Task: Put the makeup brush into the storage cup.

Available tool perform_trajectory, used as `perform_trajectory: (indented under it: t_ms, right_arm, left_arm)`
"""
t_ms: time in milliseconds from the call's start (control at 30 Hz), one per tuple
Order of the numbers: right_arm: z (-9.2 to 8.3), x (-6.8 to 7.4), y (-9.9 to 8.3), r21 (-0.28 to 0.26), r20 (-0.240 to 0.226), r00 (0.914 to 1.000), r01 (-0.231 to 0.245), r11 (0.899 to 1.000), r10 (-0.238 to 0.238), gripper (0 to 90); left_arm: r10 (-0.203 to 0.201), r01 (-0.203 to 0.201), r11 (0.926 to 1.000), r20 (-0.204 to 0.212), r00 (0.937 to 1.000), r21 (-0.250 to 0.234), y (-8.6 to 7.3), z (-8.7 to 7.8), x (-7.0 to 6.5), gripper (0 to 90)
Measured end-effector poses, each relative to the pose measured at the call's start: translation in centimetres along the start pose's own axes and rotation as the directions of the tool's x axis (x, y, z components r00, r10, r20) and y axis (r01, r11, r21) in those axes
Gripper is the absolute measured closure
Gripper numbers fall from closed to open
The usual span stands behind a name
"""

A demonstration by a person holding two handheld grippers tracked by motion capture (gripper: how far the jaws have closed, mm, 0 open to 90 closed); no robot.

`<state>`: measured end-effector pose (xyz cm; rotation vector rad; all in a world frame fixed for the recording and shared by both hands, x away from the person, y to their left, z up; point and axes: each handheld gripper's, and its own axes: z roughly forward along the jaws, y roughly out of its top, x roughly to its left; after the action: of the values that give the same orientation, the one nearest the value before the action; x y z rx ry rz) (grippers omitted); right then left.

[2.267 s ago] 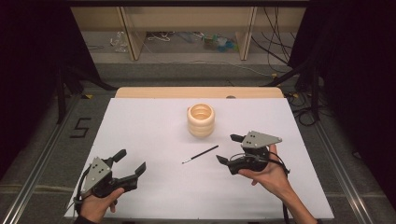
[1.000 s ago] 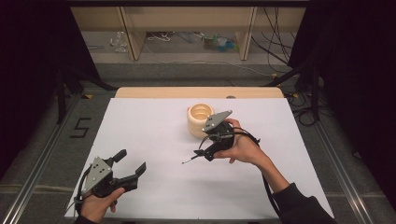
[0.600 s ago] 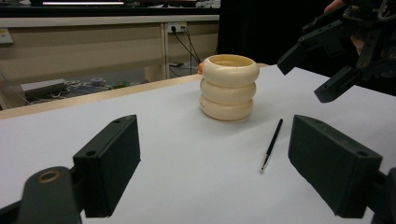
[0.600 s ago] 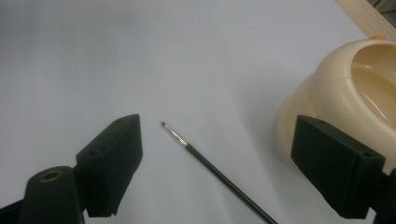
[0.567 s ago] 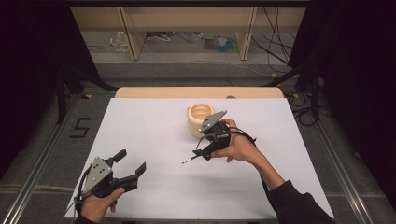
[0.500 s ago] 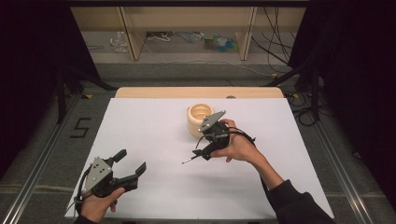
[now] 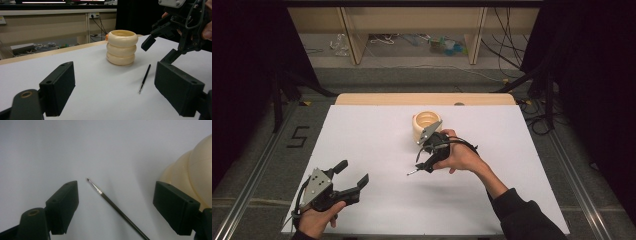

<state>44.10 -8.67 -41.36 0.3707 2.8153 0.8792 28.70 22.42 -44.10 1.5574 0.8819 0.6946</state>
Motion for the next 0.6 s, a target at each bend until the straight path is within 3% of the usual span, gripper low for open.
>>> perform_trajectory:
  t_ms: [233, 600]
  right_arm:
    - [0.8, -0.3, -0.1, 0.049, -0.039, 0.9992, 0.014, 0.999, -0.012, 25.8]
    - [1.6, -0.8, -0.2, 0.098, -0.041, 0.9991, 0.013, 0.995, -0.009, 27.8]
  left_arm:
    - [0.000, 0.000, 1.0000, 0.002, 1.0000, -0.002, 0.0, 0.0, 0.0, 16.7]
    - [0.000, 0.000, 1.0000, 0.003, 1.0000, -0.003, 0.0, 0.0, 0.0, 16.7]
